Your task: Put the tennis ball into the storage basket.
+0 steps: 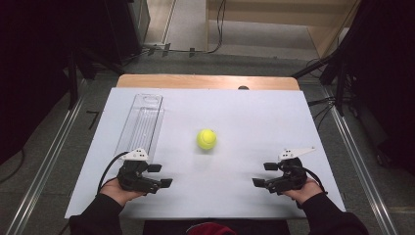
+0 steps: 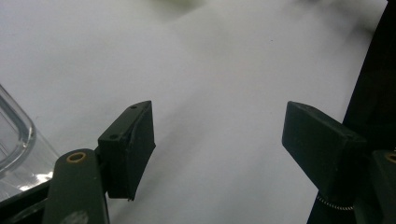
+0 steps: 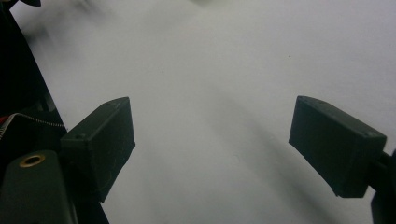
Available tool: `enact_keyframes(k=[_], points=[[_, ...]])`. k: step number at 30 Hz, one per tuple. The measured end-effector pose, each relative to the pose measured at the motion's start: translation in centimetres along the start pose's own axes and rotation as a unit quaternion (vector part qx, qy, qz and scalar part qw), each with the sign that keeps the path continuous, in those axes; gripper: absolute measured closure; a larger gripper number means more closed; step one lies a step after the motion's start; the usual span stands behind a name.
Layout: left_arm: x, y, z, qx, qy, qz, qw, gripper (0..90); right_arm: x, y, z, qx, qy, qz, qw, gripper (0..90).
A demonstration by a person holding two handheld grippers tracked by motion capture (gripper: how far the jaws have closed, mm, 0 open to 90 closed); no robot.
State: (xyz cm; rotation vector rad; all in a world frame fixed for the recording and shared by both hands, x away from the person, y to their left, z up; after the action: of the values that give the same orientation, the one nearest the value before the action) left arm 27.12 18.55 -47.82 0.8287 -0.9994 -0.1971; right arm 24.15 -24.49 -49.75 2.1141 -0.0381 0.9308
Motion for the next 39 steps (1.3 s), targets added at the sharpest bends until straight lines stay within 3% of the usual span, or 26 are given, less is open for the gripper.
enact_keyframes(k=[39], points=[[0.15, -0.11, -0.17, -0.008, 0.005, 0.001, 1.0000, 25.9, -0.13, 0.12, 0.24, -0.006, -0.001, -0.006, 1.0000, 12.2]])
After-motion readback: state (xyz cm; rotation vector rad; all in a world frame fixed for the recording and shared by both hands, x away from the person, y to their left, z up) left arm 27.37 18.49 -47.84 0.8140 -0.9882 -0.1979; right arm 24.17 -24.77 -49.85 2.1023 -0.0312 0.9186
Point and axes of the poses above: each handheld gripper's, and its own axes: y roughly backward along the jaws, x roughly out of its top, z roughly to its right, the point moved 2 cm from there along -y, roughly forward along the jaws, and after that the axes turned 3 degrees about -y, right-handed, at the moved point
